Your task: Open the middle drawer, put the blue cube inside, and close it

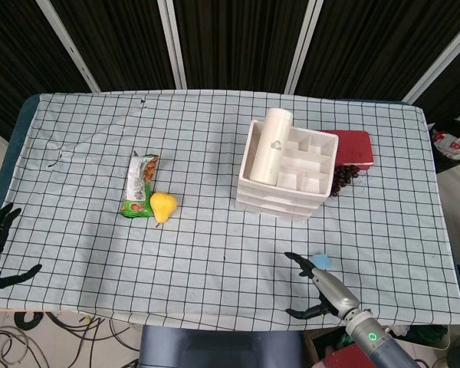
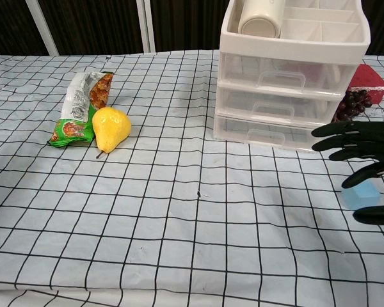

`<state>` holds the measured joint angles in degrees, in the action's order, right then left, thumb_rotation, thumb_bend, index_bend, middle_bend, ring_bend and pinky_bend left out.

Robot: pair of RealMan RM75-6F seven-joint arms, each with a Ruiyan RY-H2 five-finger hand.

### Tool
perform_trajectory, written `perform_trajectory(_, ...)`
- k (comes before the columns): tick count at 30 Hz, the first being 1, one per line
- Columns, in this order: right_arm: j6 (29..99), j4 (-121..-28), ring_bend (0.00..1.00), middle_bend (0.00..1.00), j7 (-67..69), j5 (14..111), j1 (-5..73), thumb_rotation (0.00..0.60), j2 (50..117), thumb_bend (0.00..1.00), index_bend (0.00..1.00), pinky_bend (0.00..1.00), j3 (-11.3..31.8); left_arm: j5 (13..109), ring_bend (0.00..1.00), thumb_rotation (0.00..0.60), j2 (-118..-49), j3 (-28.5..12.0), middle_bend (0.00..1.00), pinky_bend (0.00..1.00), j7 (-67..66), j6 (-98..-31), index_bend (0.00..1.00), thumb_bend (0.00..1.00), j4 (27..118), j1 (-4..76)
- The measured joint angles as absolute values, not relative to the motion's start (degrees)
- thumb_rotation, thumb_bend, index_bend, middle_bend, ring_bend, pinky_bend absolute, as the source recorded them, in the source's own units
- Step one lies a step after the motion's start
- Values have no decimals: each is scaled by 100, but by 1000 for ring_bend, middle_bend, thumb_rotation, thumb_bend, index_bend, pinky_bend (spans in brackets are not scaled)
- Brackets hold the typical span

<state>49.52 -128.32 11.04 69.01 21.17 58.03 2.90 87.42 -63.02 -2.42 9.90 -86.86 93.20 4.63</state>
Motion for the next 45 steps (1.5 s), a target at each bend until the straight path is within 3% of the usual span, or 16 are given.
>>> perform_trajectory(30,5078,-12714,40,35,1262,6791,2229,600,6057,155,0,170,278,8808,0,600,-6285,-241,0,0,1048,-8745,0,16,9299,455)
perform_trajectory(33,5083,-12696,204,181,1268,6688,2285,600,6140,189,0,244,351,8823,0,600,-6284,-231,0,0,1040,-8751,0,16,9300,450)
perform_trajectory(36,5126,-12682,547,516,1289,6491,2362,600,6292,256,0,490,493,8818,0,600,-6281,-226,0,0,1040,-8754,0,16,9306,443)
perform_trajectory(38,5230,-12658,742,711,1284,6309,2418,600,6468,363,0,670,623,8803,0,600,-6277,-231,0,0,1055,-8755,0,16,9309,439)
perform_trajectory(41,5387,-12611,834,802,1240,5964,2519,600,6753,487,0,756,799,8787,0,600,-6269,-241,0,0,1082,-8758,0,16,9313,436)
perform_trajectory(45,5511,-12526,848,814,1136,5407,2717,600,7098,530,0,766,1017,8786,0,600,-6255,-242,0,0,1125,-8756,0,17,9312,435)
